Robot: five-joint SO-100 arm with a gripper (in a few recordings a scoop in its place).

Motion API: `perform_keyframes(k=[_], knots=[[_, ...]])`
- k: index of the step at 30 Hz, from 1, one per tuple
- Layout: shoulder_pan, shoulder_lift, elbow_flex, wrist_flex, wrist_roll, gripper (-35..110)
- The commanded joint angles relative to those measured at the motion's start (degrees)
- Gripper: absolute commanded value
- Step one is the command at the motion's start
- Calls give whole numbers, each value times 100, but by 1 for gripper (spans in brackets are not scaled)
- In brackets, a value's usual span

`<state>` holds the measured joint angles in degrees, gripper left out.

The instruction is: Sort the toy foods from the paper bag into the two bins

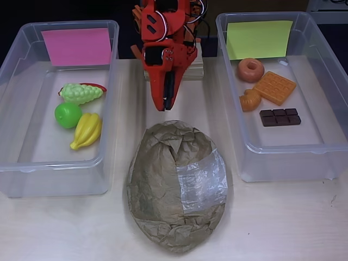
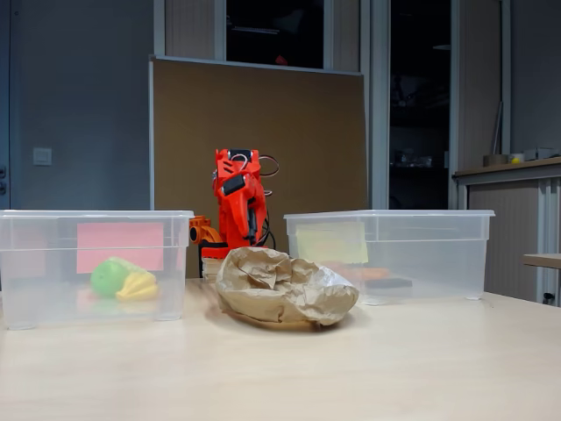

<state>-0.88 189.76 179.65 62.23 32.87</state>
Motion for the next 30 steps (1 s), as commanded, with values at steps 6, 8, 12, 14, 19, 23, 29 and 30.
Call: perform_keyframes(k=[6,8,12,14,19,23,29,30], knots=[[-141,70,35,967,624,1],[-158,70,35,967,624,1],[-158,70,35,967,624,0],[-158,70,35,967,624,0],[-158,70,35,967,624,0],[-158,70,35,967,624,0],[-158,70,35,967,624,0],[-158,70,35,967,624,0]])
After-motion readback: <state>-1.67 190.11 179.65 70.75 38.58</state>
